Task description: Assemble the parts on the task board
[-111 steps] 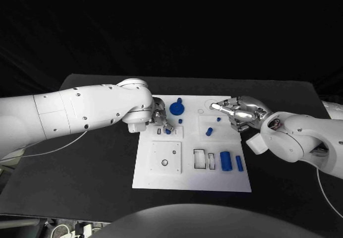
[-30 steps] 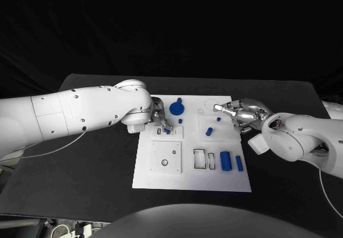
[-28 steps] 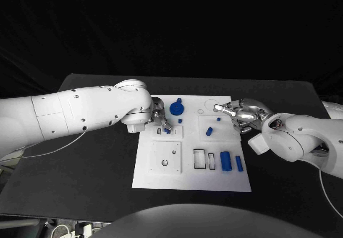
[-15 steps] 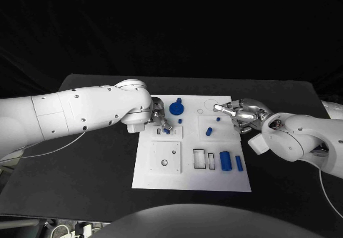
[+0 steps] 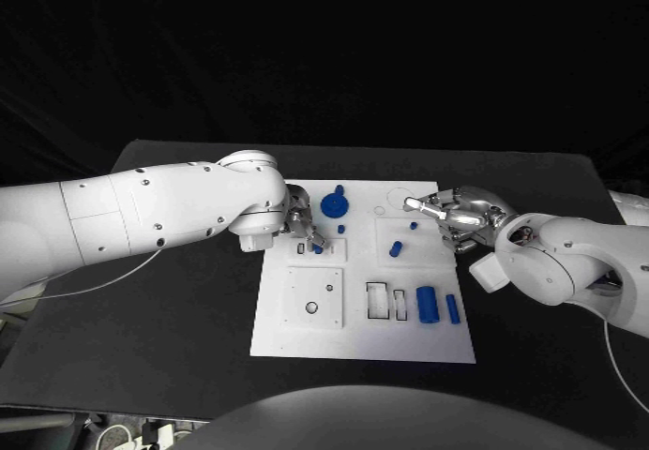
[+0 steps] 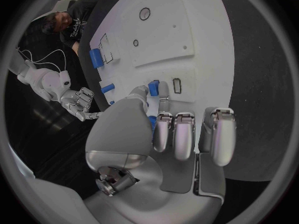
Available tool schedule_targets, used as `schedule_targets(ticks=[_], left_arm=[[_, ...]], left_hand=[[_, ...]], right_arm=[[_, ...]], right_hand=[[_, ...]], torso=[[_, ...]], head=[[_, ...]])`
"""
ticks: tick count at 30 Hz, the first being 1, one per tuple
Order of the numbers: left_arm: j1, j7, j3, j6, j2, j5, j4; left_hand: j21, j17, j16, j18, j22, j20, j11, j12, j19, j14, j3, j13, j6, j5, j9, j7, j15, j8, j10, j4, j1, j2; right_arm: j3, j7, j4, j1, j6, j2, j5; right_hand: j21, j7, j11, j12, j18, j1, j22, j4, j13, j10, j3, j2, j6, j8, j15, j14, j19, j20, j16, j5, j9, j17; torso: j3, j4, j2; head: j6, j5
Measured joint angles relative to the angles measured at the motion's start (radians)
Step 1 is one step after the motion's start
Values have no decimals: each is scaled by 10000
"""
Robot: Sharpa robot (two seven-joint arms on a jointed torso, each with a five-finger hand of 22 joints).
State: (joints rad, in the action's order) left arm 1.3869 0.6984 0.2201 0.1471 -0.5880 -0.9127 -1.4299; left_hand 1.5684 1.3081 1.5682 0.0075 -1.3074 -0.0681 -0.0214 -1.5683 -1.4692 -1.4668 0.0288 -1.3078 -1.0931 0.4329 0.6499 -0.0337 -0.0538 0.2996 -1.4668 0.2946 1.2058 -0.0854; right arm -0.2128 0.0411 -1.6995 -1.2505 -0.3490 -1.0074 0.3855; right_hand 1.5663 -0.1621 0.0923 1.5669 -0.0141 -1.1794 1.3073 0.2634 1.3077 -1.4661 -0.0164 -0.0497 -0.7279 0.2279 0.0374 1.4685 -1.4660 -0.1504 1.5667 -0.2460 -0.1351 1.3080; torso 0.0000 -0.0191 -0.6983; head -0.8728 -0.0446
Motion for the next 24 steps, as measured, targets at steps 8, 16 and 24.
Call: schedule_targets(ticks=[8,16,24], left_arm=[[0,4,0,47,3,-2,5],[-2,4,0,20,-15,-2,-8],[7,6,-39,-438,-567,-14,-536]], left_hand=[[0,-1,0,1,0,0,0,0,0,0,331,1,-38,-973,53,-38,0,-100,0,16,-291,-60],[0,-2,0,-1,1,0,0,0,0,0,827,2,-185,-1479,172,-73,0,-100,0,37,-1400,-389],[0,-3,0,-1,1,0,0,0,0,0,1405,2,-277,-2705,356,-96,0,-100,0,69,-2665,-1348]], right_arm=[[0,-9,5,0,-5,0,-47],[0,-27,10,0,-8,-10,-72],[0,-49,33,4,-6,-2,-83]], right_hand=[[0,0,0,0,0,0,0,0,-1,0,0,0,0,0,0,0,0,0,0,0,0,-1],[0,0,0,0,0,0,8,0,-1,0,0,0,0,0,0,0,0,0,0,0,0,-1],[0,0,0,0,0,41,7,29,-2,0,-29,-41,0,0,0,0,0,0,0,0,-1,-2]], torso=[[0,6,0],[0,6,-1],[-2,2,1]], head=[[0,-1],[0,5],[0,-27]])
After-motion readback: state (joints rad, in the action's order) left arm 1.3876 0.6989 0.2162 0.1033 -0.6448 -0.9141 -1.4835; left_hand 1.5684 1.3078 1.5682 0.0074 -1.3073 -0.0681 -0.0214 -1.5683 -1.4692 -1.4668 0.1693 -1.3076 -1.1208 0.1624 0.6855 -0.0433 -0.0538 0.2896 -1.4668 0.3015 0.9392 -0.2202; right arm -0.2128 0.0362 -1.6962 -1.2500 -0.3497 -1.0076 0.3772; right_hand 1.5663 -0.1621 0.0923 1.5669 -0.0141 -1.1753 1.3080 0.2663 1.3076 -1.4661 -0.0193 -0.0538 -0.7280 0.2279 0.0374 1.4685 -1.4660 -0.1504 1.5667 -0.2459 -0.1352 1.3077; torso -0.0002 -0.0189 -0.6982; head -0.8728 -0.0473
